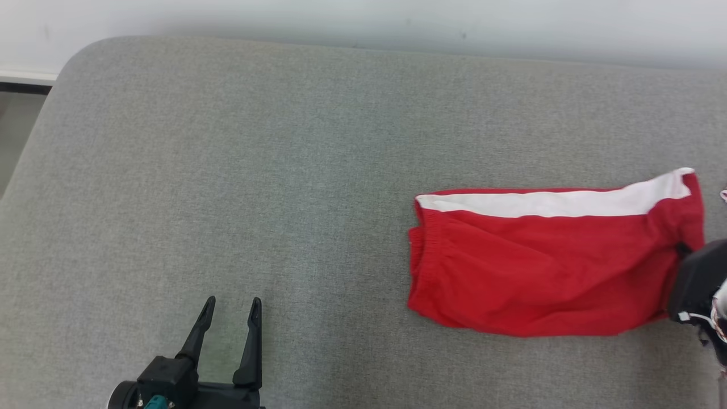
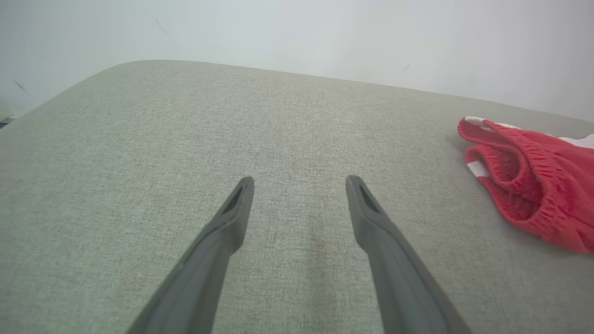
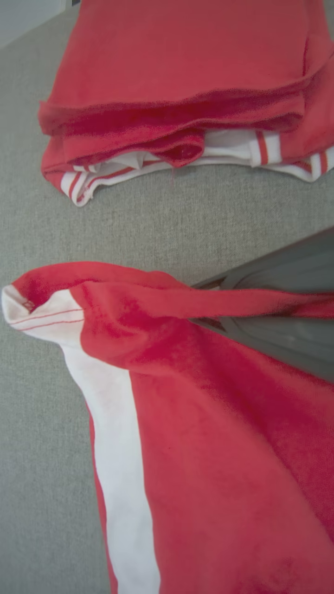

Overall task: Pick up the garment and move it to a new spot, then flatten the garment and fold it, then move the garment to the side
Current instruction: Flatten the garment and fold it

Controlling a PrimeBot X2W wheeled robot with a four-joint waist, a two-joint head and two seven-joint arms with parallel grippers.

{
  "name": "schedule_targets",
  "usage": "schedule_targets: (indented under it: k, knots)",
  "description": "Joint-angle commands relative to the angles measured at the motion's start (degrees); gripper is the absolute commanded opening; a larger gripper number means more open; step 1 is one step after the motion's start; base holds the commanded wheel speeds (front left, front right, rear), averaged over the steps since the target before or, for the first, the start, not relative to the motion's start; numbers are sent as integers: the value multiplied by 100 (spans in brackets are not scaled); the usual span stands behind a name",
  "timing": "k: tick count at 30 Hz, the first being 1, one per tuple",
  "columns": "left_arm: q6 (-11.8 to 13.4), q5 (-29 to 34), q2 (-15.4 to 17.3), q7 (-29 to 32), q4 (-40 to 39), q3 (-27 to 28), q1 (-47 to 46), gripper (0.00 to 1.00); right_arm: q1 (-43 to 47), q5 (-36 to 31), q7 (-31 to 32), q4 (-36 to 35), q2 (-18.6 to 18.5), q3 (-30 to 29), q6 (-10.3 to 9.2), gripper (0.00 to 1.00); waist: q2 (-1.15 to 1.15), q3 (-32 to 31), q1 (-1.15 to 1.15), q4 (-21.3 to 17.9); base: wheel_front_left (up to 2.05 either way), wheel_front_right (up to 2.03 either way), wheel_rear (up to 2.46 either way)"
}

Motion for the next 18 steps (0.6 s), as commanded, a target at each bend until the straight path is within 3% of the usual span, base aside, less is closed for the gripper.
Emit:
schedule_targets:
  k: [1,9,18]
  knots:
    - [-34,27,-15,-24,11,21,74,100,96,-82,-48,-102,15,-62,-17,0,0,-45,-1,-60,0,0,0]
    - [-113,105,-71,-24,75,50,75,100,343,-430,-99,-708,70,-136,-17,0,0,-177,-1,-164,0,0,0]
    - [-169,143,-140,-24,171,76,131,100,457,-127,146,-1441,366,812,-17,0,0,-353,-1,-177,0,0,0]
